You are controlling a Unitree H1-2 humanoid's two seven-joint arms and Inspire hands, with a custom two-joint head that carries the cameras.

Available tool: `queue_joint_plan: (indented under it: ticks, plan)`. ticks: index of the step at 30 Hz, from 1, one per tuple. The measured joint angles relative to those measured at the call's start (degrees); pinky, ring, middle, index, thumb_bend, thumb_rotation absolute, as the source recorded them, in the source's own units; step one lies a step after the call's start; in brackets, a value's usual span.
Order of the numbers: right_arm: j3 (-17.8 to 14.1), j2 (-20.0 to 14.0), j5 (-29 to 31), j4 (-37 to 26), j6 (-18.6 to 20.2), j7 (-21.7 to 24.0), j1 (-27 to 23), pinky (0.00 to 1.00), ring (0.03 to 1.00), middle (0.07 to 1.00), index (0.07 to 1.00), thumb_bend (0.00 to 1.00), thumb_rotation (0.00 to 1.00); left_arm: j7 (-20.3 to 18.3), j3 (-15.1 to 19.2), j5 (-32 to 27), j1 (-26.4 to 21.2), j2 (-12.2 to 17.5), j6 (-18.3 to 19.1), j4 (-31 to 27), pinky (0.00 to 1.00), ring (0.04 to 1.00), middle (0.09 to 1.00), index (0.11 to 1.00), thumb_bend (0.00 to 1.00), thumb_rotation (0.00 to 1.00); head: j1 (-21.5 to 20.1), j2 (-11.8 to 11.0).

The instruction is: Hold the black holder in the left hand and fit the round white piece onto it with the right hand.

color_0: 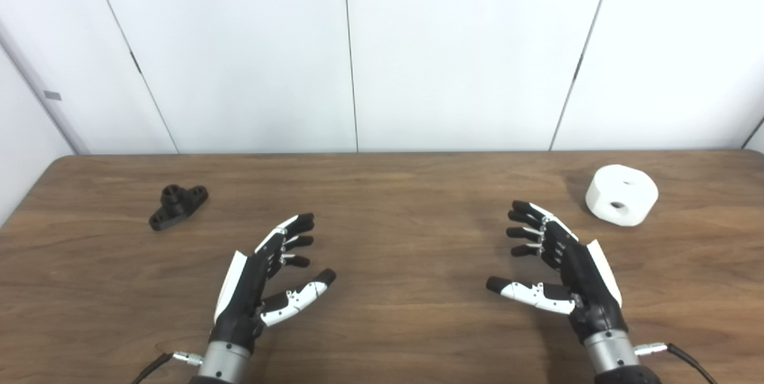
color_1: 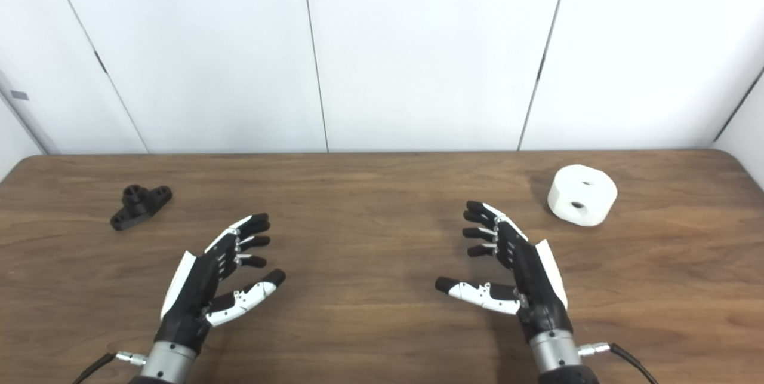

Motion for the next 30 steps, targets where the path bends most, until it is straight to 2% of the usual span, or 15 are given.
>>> queue_joint_plan:
  ticks: [8,11,12,13,14,15,17,20,21,24,28,30]
  plan:
    - [0.12,-0.02,-0.07,-0.23,0.02,0.03,0.36,0.62,0.739,0.806,0.825,0.71,0.18,-0.03,-0.16,-0.05,0.23,0.00,0.06,0.00,0.65,0.791,0.853,0.854,0.63,0.19,0.26,-0.17]
    - [0.21,-0.03,-0.05,-0.23,-0.06,0.03,0.78,0.63,0.740,0.806,0.825,0.71,0.18,-0.03,-0.17,-0.33,0.68,-0.08,0.05,0.00,0.65,0.789,0.854,0.853,0.62,0.17,1.84,-0.70]
    - [0.22,-0.07,-0.04,-0.23,-0.13,0.05,1.14,0.63,0.740,0.805,0.823,0.71,0.19,-0.02,-0.22,-0.45,1.04,-0.15,0.04,0.00,0.64,0.781,0.854,0.852,0.62,0.16,3.76,-1.05]
    - [0.22,-0.16,-0.01,-0.23,-0.18,0.11,1.52,0.63,0.741,0.807,0.823,0.71,0.19,0.00,-0.29,-0.49,1.44,-0.24,0.04,0.00,0.64,0.780,0.852,0.850,0.62,0.16,3.78,-1.05]
    - [0.21,-0.29,0.04,-0.25,-0.20,0.19,1.95,0.63,0.743,0.810,0.824,0.70,0.18,0.01,-0.44,-0.49,1.90,-0.37,0.03,0.00,0.64,0.774,0.849,0.848,0.61,0.16,6.65,-1.49]
    - [0.19,-0.50,0.07,-0.34,-0.21,0.34,2.44,0.63,0.743,0.812,0.825,0.69,0.18,0.05,-0.60,-0.46,2.32,-0.54,0.00,0.00,0.64,0.772,0.847,0.846,0.61,0.17,6.68,-1.49]
    - [0.10,-1.01,0.25,-0.57,-0.26,0.67,3.24,0.64,0.742,0.819,0.832,0.66,0.15,0.17,-1.01,-0.35,3.32,-1.16,0.00,0.00,0.66,0.776,0.846,0.841,0.63,0.19,9.48,-2.02]
    - [-0.42,-1.65,1.47,-1.63,-0.26,1.26,3.86,0.66,0.755,0.828,0.843,0.64,0.11,0.82,-1.53,-0.12,4.10,-2.34,-0.93,0.08,0.69,0.786,0.839,0.837,0.64,0.19,18.60,-4.65]
    - [-0.63,-1.71,2.19,-1.88,-0.24,1.35,3.86,0.68,0.762,0.831,0.850,0.63,0.09,0.94,-1.92,0.14,4.20,-2.60,-1.45,0.29,0.69,0.792,0.838,0.836,0.64,0.19,20.02,-5.18]
    - [-0.89,-1.73,3.38,-2.19,-0.06,1.77,3.92,0.68,0.773,0.835,0.861,0.61,0.04,1.60,-2.62,1.14,4.18,-3.45,-2.76,1.29,0.66,0.772,0.824,0.828,0.65,0.20,21.35,-5.89]
    - [-0.84,-1.96,2.04,-2.17,-0.16,1.82,4.05,0.64,0.766,0.838,0.861,0.60,0.11,2.45,-2.97,2.38,3.65,-3.84,-4.63,2.07,0.64,0.748,0.805,0.825,0.63,0.18,21.27,-5.98]
    - [-0.88,-2.43,1.93,-2.11,-0.29,1.82,4.05,0.64,0.763,0.833,0.853,0.60,0.11,2.51,-3.04,2.61,3.27,-3.94,-4.68,2.38,0.65,0.756,0.801,0.826,0.65,0.23,21.10,-6.06]
